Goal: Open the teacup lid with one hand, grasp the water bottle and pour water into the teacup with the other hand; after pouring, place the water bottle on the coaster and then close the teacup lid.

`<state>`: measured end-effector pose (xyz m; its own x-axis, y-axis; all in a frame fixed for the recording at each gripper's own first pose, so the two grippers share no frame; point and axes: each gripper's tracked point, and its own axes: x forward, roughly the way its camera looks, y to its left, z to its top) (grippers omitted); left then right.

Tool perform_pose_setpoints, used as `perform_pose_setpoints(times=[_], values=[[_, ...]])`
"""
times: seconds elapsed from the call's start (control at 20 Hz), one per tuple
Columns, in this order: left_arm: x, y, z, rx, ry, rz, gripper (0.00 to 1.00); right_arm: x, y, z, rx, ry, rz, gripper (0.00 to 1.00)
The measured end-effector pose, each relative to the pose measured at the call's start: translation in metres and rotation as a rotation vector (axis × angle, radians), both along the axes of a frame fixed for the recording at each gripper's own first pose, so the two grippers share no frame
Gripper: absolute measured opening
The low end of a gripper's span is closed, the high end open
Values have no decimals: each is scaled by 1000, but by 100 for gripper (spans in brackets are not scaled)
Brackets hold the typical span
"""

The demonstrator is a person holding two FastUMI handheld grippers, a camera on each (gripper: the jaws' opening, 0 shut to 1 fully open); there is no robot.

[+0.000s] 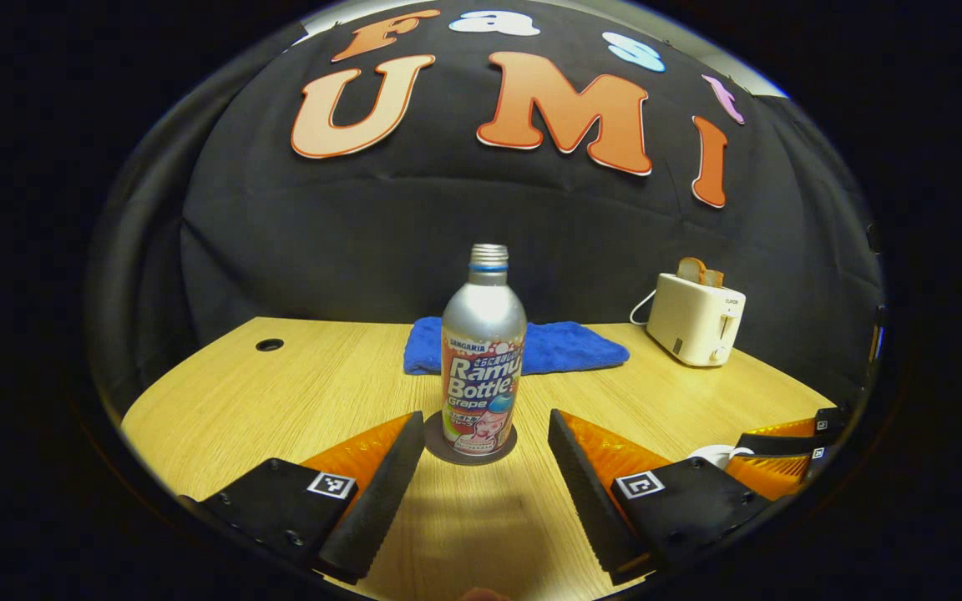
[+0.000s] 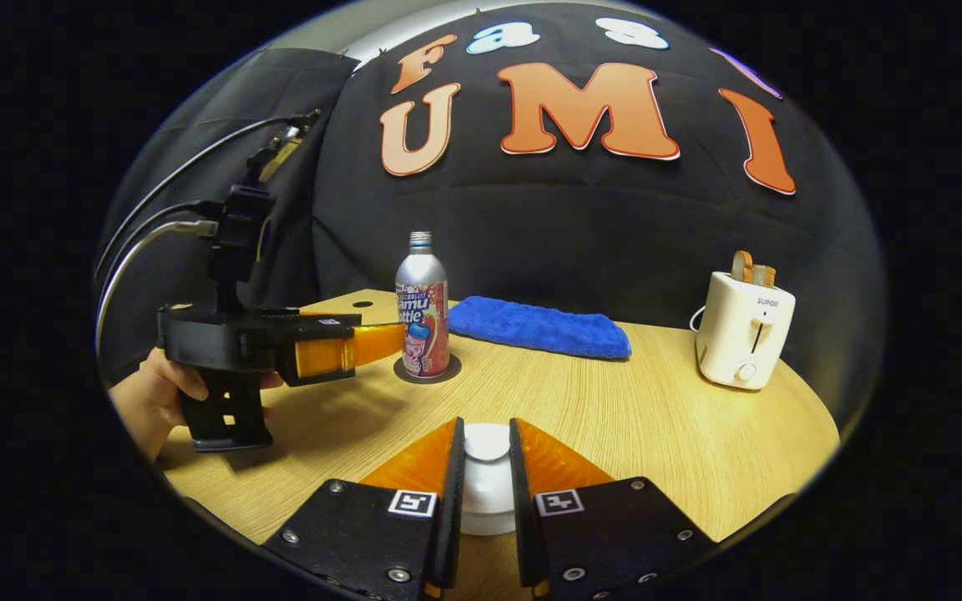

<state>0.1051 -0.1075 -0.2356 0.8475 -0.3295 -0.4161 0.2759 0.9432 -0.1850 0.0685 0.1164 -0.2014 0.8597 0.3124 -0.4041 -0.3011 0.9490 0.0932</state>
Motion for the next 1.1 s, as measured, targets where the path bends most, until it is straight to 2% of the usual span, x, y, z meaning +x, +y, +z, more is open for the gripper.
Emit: perform_pose_setpoints(times=[0.25, 0.45, 0.7, 0.95, 1.0, 1.05, 1.1], values=[[-17, 7, 39, -1, -74, 11, 97, -2, -9, 25, 26, -47, -21, 46], [-27, 19, 68, 16, -136, 46, 97, -6, -21, 61, 14, -134, -43, 60], [-46, 32, 106, 40, -208, 78, 97, -8, -42, 110, 2, -243, -95, 70], [-69, 53, 142, 52, -292, 139, 96, -14, -52, 162, 39, -358, -138, 82], [-74, 56, 150, 45, -307, 153, 98, -17, -54, 168, 45, -373, -142, 83], [-79, 62, 156, 42, -316, 171, 100, -18, -55, 174, 57, -388, -144, 79], [-84, 67, 162, 45, -326, 188, 97, -19, -57, 180, 70, -399, -148, 83]])
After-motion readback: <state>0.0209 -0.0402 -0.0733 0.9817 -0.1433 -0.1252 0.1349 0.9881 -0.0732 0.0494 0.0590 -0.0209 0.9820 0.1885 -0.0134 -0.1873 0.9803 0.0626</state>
